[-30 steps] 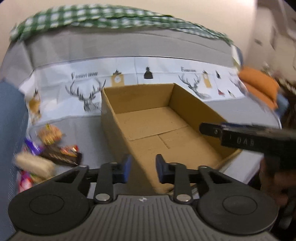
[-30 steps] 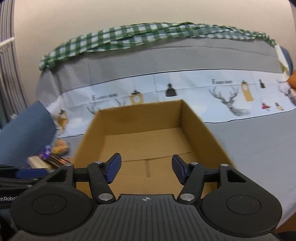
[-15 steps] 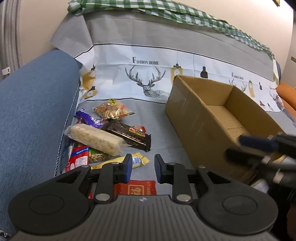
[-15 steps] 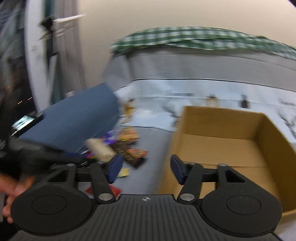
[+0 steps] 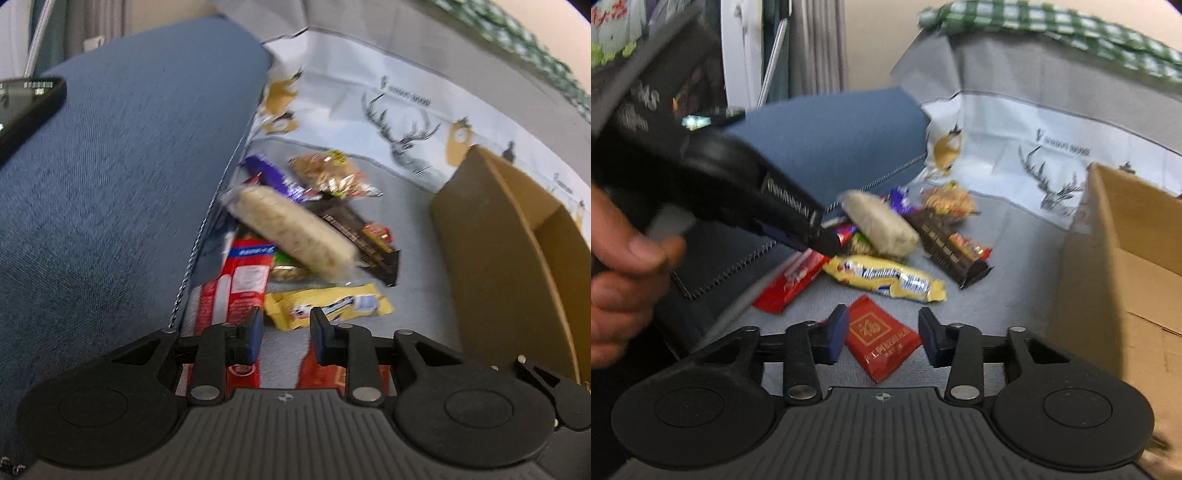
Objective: Organize snacks
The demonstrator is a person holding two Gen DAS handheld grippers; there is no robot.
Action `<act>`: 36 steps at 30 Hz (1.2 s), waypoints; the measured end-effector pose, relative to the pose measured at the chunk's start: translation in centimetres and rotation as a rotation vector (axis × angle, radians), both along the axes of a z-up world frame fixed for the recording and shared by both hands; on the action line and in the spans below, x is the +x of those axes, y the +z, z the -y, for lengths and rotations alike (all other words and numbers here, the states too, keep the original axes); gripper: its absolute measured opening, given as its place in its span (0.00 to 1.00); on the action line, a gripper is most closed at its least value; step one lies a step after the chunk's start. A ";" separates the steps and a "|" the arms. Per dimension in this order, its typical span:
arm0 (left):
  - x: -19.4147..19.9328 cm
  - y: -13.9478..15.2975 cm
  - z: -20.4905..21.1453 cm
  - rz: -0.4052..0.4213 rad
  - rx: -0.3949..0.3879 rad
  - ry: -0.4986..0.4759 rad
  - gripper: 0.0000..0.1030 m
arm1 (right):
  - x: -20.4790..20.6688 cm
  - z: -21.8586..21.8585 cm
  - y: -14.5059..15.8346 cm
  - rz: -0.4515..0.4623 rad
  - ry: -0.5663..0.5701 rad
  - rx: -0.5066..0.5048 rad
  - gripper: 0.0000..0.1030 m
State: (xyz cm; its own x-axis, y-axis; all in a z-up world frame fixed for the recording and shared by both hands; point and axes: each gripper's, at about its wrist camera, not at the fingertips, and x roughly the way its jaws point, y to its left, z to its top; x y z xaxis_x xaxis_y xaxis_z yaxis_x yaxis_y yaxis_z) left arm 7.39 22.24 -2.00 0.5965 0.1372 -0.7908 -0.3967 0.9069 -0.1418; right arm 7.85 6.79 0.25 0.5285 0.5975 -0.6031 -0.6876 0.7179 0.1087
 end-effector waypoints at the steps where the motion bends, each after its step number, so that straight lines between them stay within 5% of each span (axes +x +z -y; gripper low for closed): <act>1: 0.2 -0.2 -0.1 -0.014 0.005 0.011 0.33 | 0.3 -0.4 -0.4 -0.002 0.007 -0.003 0.56; 7: 1.3 -1.1 0.0 -0.098 0.071 0.036 0.48 | 2.4 -3.0 -2.8 -0.028 0.059 -0.043 0.85; 12: 2.4 -2.0 0.6 -0.163 0.146 0.041 0.49 | 3.1 -4.4 -4.7 -0.049 0.091 -0.088 0.84; 15: 3.1 -2.7 0.8 -0.203 0.177 0.038 0.49 | 2.9 -4.7 -5.2 -0.056 0.116 -0.115 0.69; 17: 3.5 -3.1 0.9 -0.226 0.196 0.036 0.49 | 2.6 -4.5 -5.0 -0.059 0.136 -0.103 0.42; 20: 3.7 -3.5 1.2 -0.257 0.227 0.038 0.44 | 2.2 -4.0 -4.6 -0.056 0.152 -0.109 0.19; 28: 2.3 -2.7 0.4 -0.228 0.197 0.065 0.18 | -0.6 -2.3 -3.4 -0.038 0.139 -0.179 0.08; 36: -2.0 0.4 -0.6 0.052 -0.131 -0.093 0.09 | -4.0 -0.5 -2.2 0.089 0.014 -0.290 0.06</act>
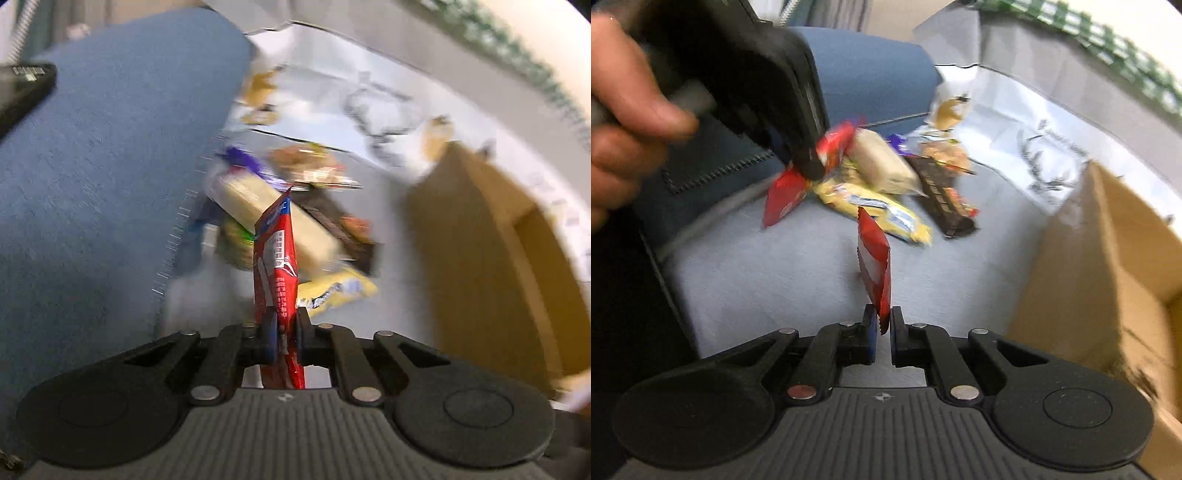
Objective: Organize snacks
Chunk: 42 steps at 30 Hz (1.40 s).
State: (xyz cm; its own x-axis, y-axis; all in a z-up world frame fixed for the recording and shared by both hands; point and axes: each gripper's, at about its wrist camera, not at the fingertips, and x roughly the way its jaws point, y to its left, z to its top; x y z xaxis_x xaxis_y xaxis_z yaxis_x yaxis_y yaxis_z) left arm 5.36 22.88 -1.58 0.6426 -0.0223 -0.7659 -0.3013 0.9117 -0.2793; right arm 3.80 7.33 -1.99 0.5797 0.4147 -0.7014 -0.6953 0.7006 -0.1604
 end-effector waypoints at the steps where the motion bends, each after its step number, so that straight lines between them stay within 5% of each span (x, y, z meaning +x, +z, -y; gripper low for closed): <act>1: -0.3 0.2 -0.1 0.017 -0.043 -0.023 0.09 | -0.2 0.0 -0.3 0.007 -0.012 -0.028 0.06; 6: -0.2 -0.7 0.0 -0.056 -0.200 -0.126 0.11 | -0.5 -0.2 -1.2 -0.030 0.012 -0.065 0.11; 10: 0.1 -1.2 -0.1 -0.147 -0.136 -0.035 0.17 | -0.8 -0.5 -0.6 -0.066 0.029 -0.004 0.59; 14: 0.0 -1.3 0.1 -0.147 -0.102 0.011 0.36 | 0.0 -0.3 0.1 -0.106 0.013 0.094 0.71; 18: 1.3 -1.6 0.6 -0.167 -0.077 -0.007 0.47 | 1.5 0.2 -0.1 -0.164 -0.037 0.162 0.74; 22: 2.6 -2.2 1.4 -0.194 0.005 -0.035 0.71 | 2.9 0.2 -0.8 -0.219 -0.085 0.199 0.77; 26: 3.7 -2.7 3.2 -0.238 0.103 -0.103 0.76 | 3.6 0.0 -2.0 -0.261 -0.111 0.187 0.77; 30: 4.6 -3.4 4.0 -0.266 0.144 -0.118 0.76 | 3.6 -0.8 -2.7 -0.219 -0.096 0.126 0.75; 33: 5.0 -3.9 3.8 -0.295 0.143 -0.100 0.74 | 3.5 -0.7 -2.6 -0.204 -0.088 0.133 0.49; 34: 5.1 -4.1 3.7 -0.309 0.141 -0.091 0.66 | 3.4 -0.7 -2.4 -0.193 -0.086 0.126 0.47; 37: 5.2 -4.1 3.3 -0.323 0.140 -0.072 0.52 | 3.5 -0.5 -2.2 -0.187 -0.090 0.116 0.46; 42: 4.3 -3.7 2.7 -0.312 0.135 -0.034 0.49 | 3.3 -0.3 -1.8 -0.179 -0.102 0.110 0.46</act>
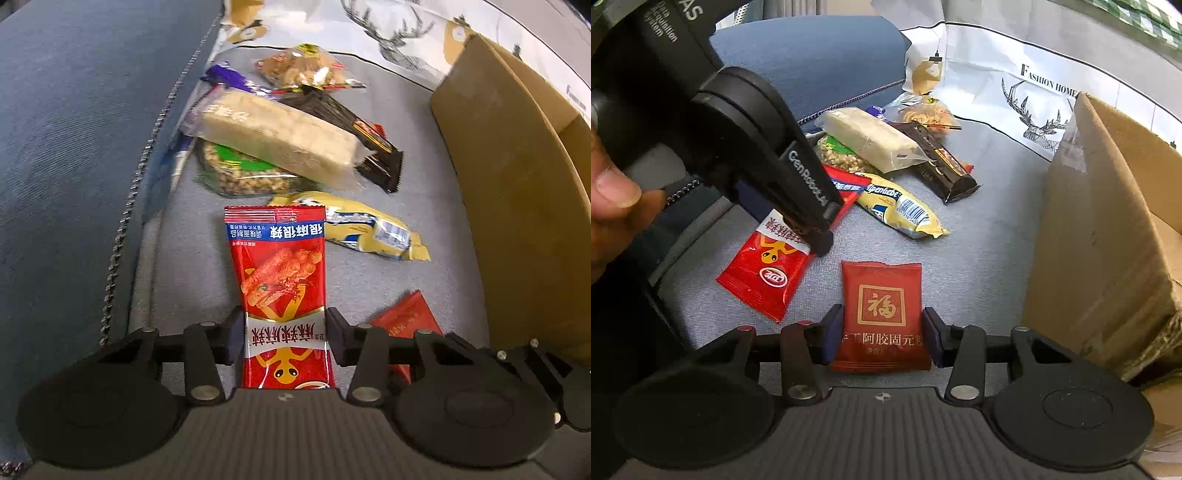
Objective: Organize snacks
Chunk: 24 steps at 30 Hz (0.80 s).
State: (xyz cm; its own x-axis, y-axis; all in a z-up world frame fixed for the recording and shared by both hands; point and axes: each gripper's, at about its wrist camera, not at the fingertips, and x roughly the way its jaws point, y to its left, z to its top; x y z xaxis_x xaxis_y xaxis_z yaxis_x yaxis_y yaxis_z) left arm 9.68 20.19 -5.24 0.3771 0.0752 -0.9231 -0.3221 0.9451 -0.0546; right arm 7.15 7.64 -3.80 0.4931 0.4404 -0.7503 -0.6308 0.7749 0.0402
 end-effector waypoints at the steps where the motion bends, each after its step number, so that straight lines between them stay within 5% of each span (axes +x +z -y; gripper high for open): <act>1: -0.2 0.1 -0.2 0.003 -0.003 0.011 0.49 | 0.0 0.0 0.0 -0.005 0.002 0.001 0.46; 11: 0.4 -0.3 0.2 -0.046 0.014 -0.031 0.56 | 0.5 0.1 -0.4 -0.047 -0.021 0.006 0.49; 24: 0.4 -0.3 0.9 -0.045 0.061 -0.050 0.49 | 0.5 0.1 -0.6 -0.040 -0.020 0.008 0.48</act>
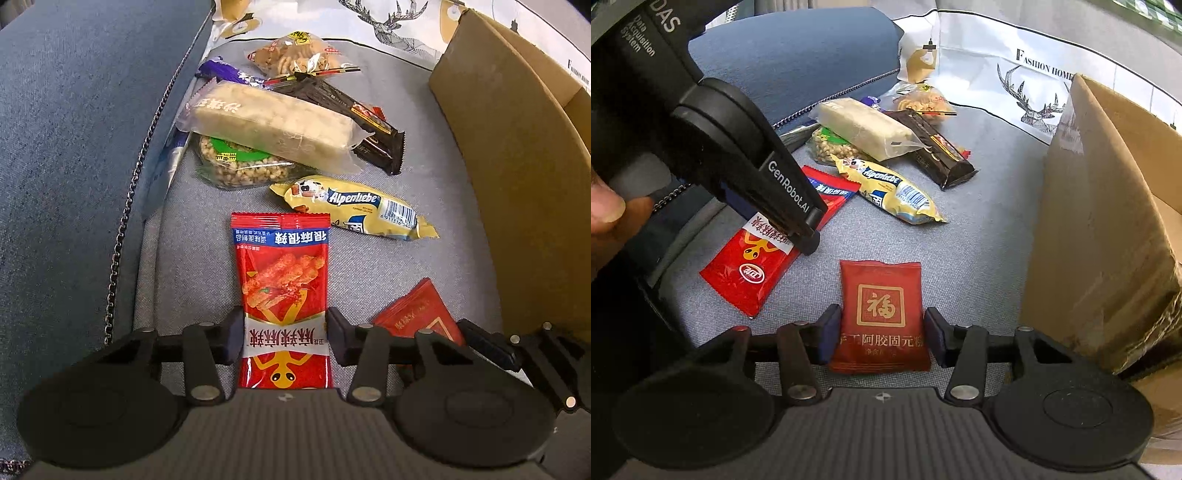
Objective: Organize snacks
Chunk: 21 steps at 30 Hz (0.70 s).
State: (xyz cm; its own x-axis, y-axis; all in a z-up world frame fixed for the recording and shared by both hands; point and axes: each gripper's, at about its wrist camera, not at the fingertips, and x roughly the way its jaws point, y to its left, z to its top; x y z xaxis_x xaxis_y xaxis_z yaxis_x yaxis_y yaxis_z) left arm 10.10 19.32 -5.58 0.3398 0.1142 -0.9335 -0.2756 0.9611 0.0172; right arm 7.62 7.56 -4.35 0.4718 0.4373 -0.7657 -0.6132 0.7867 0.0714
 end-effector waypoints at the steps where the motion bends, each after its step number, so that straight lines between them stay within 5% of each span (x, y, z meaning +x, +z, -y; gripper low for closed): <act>1: 0.0 0.1 0.0 0.003 -0.001 0.001 0.49 | -0.1 -0.1 0.0 0.006 0.000 -0.001 0.47; 21: -2.8 3.4 0.5 0.200 -0.020 -0.003 0.48 | -1.5 1.1 2.5 0.112 -0.008 0.052 0.45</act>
